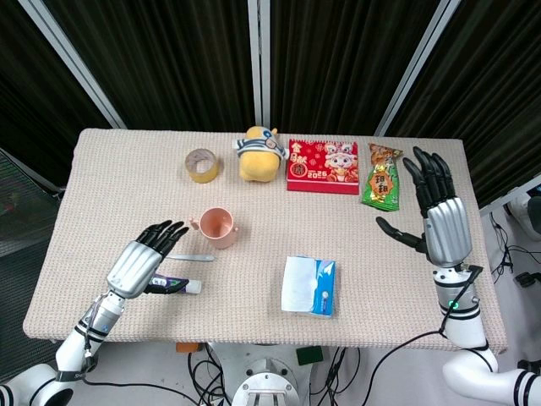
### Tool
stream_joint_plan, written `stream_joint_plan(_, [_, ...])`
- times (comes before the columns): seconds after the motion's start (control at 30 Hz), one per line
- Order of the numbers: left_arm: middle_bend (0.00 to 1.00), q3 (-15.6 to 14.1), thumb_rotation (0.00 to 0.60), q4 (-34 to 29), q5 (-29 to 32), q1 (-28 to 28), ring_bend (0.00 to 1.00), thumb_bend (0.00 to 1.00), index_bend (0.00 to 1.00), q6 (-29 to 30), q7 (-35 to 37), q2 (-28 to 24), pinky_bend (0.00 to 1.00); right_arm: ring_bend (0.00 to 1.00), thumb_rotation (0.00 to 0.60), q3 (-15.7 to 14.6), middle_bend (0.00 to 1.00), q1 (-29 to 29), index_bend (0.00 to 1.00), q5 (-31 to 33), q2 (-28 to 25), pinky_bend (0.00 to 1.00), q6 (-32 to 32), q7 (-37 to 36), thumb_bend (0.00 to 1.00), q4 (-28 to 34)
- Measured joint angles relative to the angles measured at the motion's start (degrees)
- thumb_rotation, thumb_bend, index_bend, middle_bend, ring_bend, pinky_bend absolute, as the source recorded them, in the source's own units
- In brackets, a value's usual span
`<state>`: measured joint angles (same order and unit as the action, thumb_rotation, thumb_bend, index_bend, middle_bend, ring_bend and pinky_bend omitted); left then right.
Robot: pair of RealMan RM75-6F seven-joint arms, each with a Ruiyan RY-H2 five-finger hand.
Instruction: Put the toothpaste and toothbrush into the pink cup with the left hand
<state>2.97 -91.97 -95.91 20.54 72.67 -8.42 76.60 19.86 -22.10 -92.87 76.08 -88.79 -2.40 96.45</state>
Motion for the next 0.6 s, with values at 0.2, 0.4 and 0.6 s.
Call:
stream_joint_plan(0.2, [0.06, -0.19, 0.224, 0.4, 0.8, -0.39, 0.07, 0.15, 0.05, 1.39, -0.04, -0.15, 0.18, 0.0, 0.6, -0.32, 0.0, 0.09, 0.0, 0.07, 1.95, 0.0, -2.83, -5.28, 0.37, -4.36])
stream_joint_plan(0.4, [0.07, -1.47, 0.27, 1.28, 0.67, -0.93, 0.08, 0.15, 0.06, 2.11, 0.0, -0.81, 0.18, 0.0, 0.6, -0.58, 0.0, 0.29, 0.0, -0.74, 2.03, 0.0, -5.0, -3.74, 0.37, -7.61])
stream_joint_plan(0.6, [0.12, -4.27, 0.337, 2.92, 2.17, -1.07, 0.12, 0.16, 0.16, -1.97, 0.88, -1.08, 0.27, 0.0, 0.6, -0.65, 0.0, 1.04, 0.0, 0.88, 1.46, 0.0, -5.78, -3.75, 0.37, -8.48])
